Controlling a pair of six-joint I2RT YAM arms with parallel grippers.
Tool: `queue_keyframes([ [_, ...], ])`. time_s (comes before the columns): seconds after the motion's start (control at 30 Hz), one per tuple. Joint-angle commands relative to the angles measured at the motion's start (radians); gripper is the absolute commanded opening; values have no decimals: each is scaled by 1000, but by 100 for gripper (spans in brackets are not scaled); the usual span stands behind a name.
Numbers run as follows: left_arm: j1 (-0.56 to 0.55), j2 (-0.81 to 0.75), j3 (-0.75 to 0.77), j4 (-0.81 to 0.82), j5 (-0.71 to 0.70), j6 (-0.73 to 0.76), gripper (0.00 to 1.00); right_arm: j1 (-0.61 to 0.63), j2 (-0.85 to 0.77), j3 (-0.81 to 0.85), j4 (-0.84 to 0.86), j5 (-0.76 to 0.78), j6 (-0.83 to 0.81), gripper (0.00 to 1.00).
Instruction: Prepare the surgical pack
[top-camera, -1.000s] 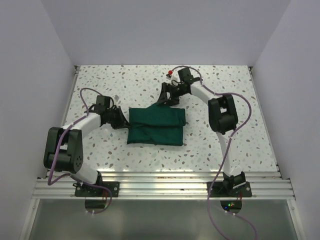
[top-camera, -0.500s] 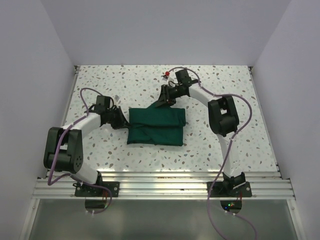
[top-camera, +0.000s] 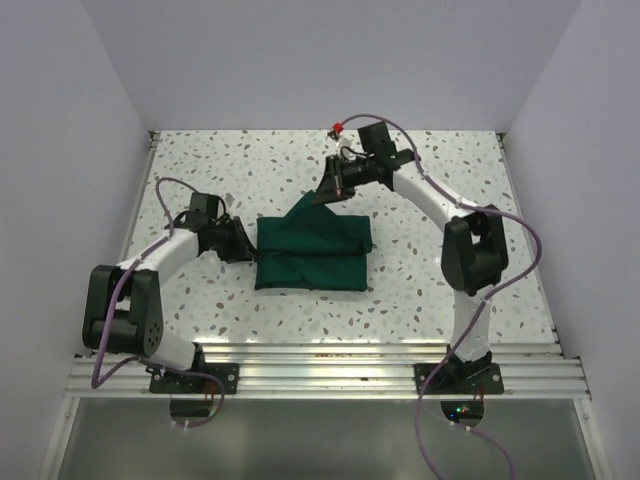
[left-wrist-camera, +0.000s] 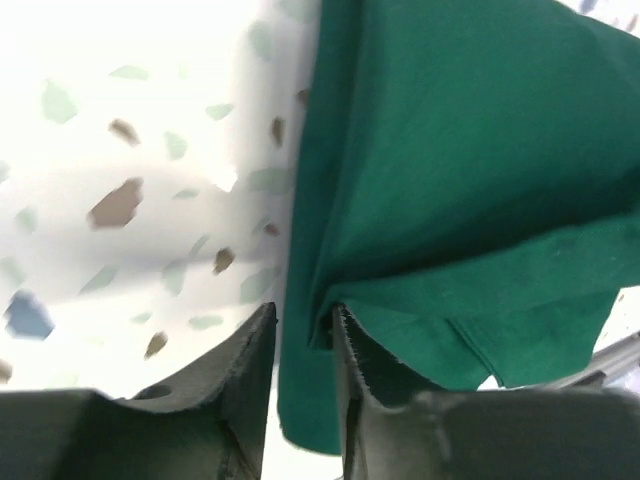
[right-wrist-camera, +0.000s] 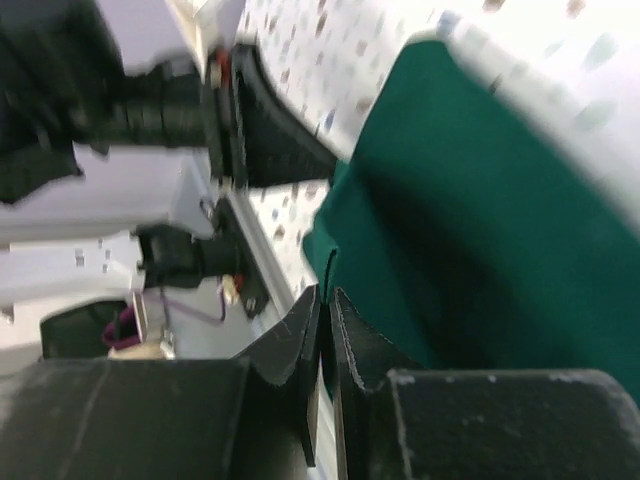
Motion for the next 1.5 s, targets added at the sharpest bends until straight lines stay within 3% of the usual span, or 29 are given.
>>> queue_keyframes([
  [0.0, 10, -64, 56, -149, -123, -18, 34, 70, -151, -147, -48, -39, -6, 10],
  [0.17, 49, -166, 93, -247, -209, -52, 45, 187, -343, -385, -55, -22, -9, 10],
  [0.37, 55, -198, 138, -316, -252, -62, 45, 309, -452, -675, -57, -7, -20, 11],
  [0.5, 55, -186, 150, -287, -142, -50, 38, 311, -496, -763, -133, 76, -81, 53],
  [0.63, 43, -164, 154, -209, -15, -53, 28, 252, -532, -681, -138, 157, -55, 60],
  [0.77, 7, -169, 144, -117, 112, -62, 22, 109, -516, -642, -55, 162, 50, 55],
  [0.87, 0, -149, 86, -7, 214, -82, 17, 26, -455, -611, -19, 164, 87, 44],
  [1.07, -5, -2, 53, 99, 272, -87, 7, -51, -283, -590, 52, 81, 72, 14],
  [1.27, 9, 113, 72, 49, 208, -9, 0, -157, -315, -821, 271, -37, 167, 11],
  [1.47, -10, 81, 174, 112, 237, -33, 4, -163, -317, -707, 317, -113, 158, 11],
])
